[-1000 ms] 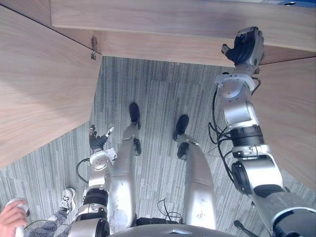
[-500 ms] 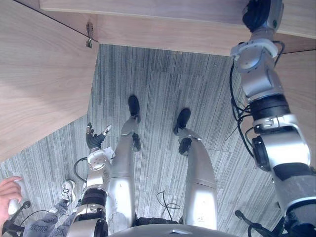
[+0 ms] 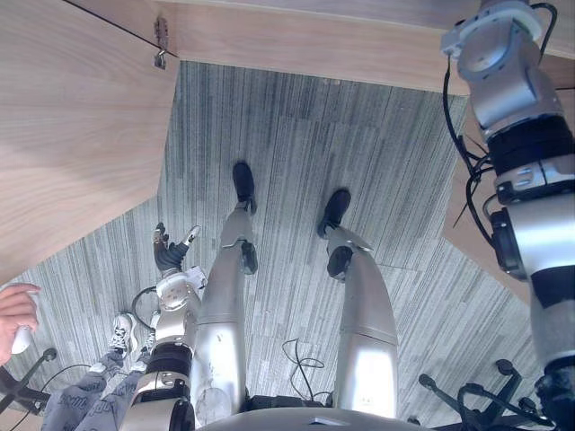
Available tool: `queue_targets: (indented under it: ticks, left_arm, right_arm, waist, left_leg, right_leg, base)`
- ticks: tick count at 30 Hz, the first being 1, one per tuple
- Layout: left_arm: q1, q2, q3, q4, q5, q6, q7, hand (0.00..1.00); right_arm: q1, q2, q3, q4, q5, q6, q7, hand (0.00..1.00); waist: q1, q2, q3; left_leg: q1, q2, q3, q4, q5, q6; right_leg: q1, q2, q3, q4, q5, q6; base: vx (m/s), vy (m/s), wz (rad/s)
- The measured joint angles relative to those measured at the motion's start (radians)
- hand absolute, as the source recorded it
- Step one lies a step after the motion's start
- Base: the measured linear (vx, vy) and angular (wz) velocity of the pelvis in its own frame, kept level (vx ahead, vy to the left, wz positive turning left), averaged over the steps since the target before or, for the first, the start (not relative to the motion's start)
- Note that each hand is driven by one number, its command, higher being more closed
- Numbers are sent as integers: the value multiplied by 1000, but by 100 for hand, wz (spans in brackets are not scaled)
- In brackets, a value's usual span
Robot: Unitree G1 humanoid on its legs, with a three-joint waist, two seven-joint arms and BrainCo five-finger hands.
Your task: Walk over to the cabinet, pick up the folder, carry it to the office cabinet, place the folder inside the office cabinet, then close the office cabinet door
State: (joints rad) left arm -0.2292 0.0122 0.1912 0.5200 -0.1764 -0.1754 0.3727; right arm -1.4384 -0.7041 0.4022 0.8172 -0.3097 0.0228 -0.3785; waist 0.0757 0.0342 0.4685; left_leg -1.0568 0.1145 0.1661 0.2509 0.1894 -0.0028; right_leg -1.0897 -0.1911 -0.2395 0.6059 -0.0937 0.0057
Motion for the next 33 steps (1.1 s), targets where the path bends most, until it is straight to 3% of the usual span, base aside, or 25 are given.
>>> queue_targets:
  ticks: [6, 13, 16, 22, 28, 33]
  left_arm:
    - [8, -1, -7, 0, -18, -6, -7, 0]
    - [9, -10, -16, -29, -18, -6, -7, 0]
    - [11, -17, -17, -40, -18, -8, -7, 0]
    - [43, -16, -17, -47, -16, -3, -8, 0]
    - [93, 9, -19, -61, -3, 7, -16, 0]
    - [135, 4, -19, -61, 34, 22, -40, 0]
  right_arm:
    - [-27, -20, 22, 46, 69, -14, 3, 100]
    - [9, -21, 5, 54, 89, -27, 0, 100]
    - [147, -20, -69, -37, 120, -27, -2, 100]
    - [446, -9, -240, -351, 147, -25, -44, 100]
    - [777, 123, -377, -668, 148, -55, -79, 100]
    - [1057, 367, -443, -851, 237, -131, -79, 100]
  waist:
    - [-3, 0, 0]
    - [-5, 0, 0]
    - [0, 0, 0]
    - [-24, -7, -1]
    - [-34, -61, -16]
    - [-36, -72, -24]
  left_leg:
    - [20, -3, 26, -56, 37, -1]
    - [22, 3, 27, -24, 37, 2]
    - [17, 23, 27, 61, -11, 8]
    - [36, 57, 28, 195, -95, 12]
    - [187, 71, 43, 217, -142, 7]
    - [346, 69, 56, 191, -173, 8]
  right_leg:
    - [-6, -13, -9, 12, -8, -4]
    - [3, -12, -7, 24, -8, -5]
    - [29, -1, 1, 28, -10, -4]
    - [89, 20, 18, 44, -25, 12]
    - [249, 35, 33, 16, -38, 17]
    - [426, 40, 23, -61, -36, 21]
  base:
    - [-11, -62, 11]
    - [-12, -64, -1]
    - [-31, -64, -15]
    - [-39, -42, -18]
    - [-7, -45, -11]
    - [67, -3, -4]
